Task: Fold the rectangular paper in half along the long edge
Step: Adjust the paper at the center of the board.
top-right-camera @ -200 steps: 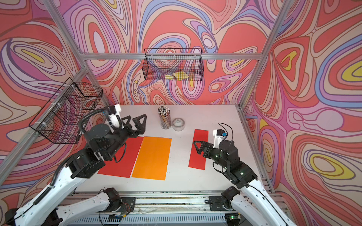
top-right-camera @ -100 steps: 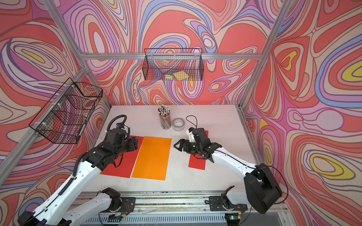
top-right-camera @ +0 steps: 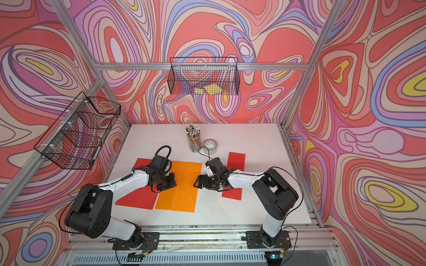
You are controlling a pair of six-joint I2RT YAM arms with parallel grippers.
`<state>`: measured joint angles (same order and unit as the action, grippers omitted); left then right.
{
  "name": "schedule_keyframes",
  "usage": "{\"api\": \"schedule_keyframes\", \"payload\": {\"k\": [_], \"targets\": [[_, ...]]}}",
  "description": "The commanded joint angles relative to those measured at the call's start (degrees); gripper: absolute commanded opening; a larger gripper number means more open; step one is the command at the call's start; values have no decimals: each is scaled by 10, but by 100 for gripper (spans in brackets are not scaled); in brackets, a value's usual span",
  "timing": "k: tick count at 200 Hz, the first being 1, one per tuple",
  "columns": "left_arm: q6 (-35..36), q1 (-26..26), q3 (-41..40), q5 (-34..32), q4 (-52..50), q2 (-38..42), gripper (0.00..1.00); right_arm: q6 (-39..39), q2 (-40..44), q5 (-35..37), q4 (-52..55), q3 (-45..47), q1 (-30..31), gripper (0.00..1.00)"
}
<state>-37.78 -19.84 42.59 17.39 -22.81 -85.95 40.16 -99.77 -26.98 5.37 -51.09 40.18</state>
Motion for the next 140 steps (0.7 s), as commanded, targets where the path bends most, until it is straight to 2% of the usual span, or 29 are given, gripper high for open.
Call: {"api": "schedule_keyframes", "payload": {"k": [1, 59, 140], "targets": [[-20, -3, -8, 31, 51, -16, 9, -12, -14, -1, -26, -9, 2, 82], [-25, -22, -25, 15, 59, -65, 3, -9, -66, -22, -46, -13, 1, 82], [-52, -62, -31, 19, 100, -108, 0, -9, -43, -25, -59, 4, 2, 83]]}}
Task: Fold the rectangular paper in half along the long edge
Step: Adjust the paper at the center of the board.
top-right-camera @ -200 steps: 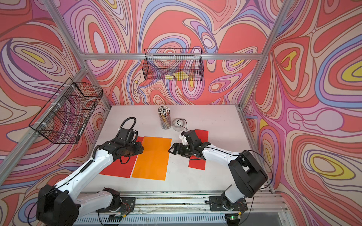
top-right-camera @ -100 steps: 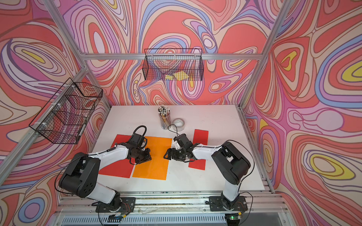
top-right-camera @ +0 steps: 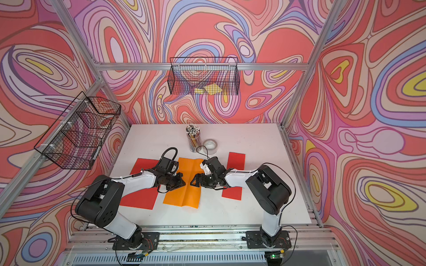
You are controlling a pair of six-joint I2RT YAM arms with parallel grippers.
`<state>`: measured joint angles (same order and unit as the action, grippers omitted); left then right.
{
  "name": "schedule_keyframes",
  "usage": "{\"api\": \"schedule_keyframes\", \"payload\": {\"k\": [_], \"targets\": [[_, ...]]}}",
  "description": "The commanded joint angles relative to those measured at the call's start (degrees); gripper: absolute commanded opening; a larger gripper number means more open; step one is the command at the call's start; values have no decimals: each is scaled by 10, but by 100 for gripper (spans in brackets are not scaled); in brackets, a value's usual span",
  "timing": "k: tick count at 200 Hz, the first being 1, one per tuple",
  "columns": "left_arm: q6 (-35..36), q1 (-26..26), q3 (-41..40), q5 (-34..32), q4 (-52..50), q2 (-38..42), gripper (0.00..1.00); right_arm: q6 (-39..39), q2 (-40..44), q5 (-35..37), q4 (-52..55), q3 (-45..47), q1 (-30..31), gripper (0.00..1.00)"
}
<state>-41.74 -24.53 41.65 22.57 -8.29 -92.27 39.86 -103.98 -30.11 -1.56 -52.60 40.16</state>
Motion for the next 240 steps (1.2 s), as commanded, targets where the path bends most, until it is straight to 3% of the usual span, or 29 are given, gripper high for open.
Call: {"api": "schedule_keyframes", "payload": {"k": [1, 93, 142, 204, 240], "targets": [[-12, -15, -22, -34, -45, -45, 0, -6, 0, 7, 11, 20, 2, 83], [-16, -19, -22, -34, -38, -62, 0, 39, 59, -9, -36, 121, 1, 83], [-20, -20, -19, -23, -23, -77, 0, 102, 34, -20, -121, 178, 1, 84], [-16, -21, -20, -31, -36, -69, 0, 103, -33, -18, -126, 90, 1, 84], [-13, -21, -21, -33, -43, -63, 0, 77, -22, 13, -80, 42, -10, 84]]}}
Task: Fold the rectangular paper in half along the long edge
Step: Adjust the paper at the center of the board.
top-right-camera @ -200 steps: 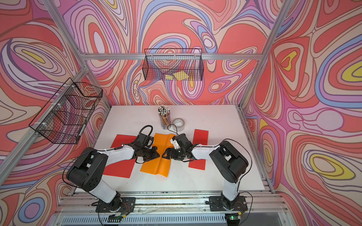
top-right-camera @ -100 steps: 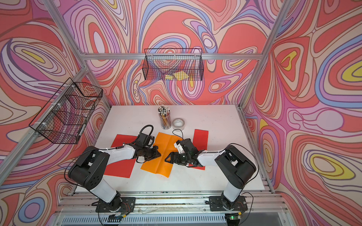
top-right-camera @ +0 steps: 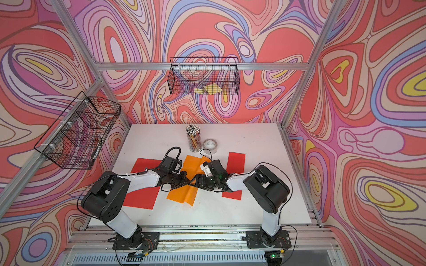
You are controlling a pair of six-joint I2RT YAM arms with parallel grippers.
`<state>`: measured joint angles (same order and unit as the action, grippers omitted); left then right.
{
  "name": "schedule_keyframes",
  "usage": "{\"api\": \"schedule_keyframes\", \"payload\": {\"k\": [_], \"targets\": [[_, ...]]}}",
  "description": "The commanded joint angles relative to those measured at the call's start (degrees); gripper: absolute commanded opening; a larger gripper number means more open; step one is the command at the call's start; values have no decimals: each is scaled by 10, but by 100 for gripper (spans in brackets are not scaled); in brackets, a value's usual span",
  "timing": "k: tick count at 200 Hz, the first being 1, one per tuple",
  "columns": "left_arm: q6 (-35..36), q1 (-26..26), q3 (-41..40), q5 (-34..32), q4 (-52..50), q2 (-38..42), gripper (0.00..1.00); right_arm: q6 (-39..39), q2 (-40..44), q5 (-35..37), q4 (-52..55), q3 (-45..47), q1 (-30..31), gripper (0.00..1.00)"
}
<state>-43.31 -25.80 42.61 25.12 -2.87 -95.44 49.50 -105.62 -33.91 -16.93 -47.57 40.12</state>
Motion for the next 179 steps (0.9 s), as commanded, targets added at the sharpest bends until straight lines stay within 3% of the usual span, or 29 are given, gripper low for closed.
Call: {"api": "schedule_keyframes", "payload": {"k": [1, 48, 111, 146, 179], "targets": [[3, -8, -31, -59, -98, -31, 0, -20, -5, 52, 73, -9, -10, 84], [6, -8, -32, -60, -100, -28, 0, -14, 24, 27, 43, 7, -88, 85], [7, -9, -38, -60, -104, -21, 0, -19, -67, -13, 23, -62, -128, 84], [13, -8, -39, -65, -118, -10, 0, -63, -92, 2, 101, -131, -185, 84], [9, -8, -44, -68, -118, -6, 0, -118, -78, 36, 196, -175, -190, 84]]}}
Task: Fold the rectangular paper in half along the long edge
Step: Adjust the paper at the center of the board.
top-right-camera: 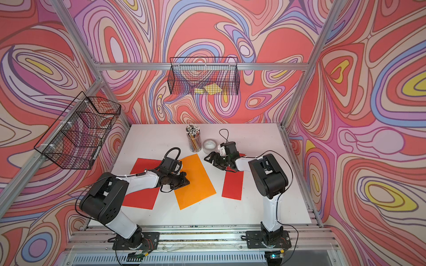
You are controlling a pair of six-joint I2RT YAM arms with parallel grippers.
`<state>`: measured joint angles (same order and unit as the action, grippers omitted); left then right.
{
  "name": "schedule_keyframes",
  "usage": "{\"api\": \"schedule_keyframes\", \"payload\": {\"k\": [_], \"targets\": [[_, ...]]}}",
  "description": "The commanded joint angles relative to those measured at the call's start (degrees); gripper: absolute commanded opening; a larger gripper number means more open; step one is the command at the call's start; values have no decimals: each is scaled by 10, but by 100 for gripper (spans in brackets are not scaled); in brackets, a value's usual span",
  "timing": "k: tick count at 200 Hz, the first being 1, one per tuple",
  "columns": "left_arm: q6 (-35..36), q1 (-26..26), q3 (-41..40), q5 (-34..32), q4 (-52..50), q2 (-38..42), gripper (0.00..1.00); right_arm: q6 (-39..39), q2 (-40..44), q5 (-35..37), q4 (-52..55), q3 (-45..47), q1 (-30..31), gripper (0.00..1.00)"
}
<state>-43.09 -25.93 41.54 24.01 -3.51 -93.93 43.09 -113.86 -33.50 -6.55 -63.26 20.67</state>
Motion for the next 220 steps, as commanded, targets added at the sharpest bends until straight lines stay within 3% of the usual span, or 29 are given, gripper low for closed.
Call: {"api": "schedule_keyframes", "payload": {"k": [1, 28, 59, 91, 124, 149, 176, 220], "targets": [[6, -7, -33, -57, -112, -21, 0, -54, 5, 32, 94, -18, 4, 84], [0, -7, -31, -50, -103, -32, 0, -61, 38, 12, 131, 23, 3, 83], [-2, -7, -25, -49, -101, -46, 0, -9, 133, -31, 76, 179, 8, 84], [-8, -7, -11, -47, -102, -52, 0, 13, 278, 1, 119, 294, 17, 84], [-50, -7, 4, -35, -74, -51, 0, 117, 399, 42, 91, 381, 78, 85], [-115, -7, -7, 5, 18, -63, 0, 203, 439, 126, 48, 424, 147, 85], [-168, -7, -23, 27, 89, -87, 0, 313, 464, 157, -120, 514, 162, 85], [-166, -13, -23, 17, 73, -80, 0, 301, 467, 201, -119, 497, 170, 86]]}}
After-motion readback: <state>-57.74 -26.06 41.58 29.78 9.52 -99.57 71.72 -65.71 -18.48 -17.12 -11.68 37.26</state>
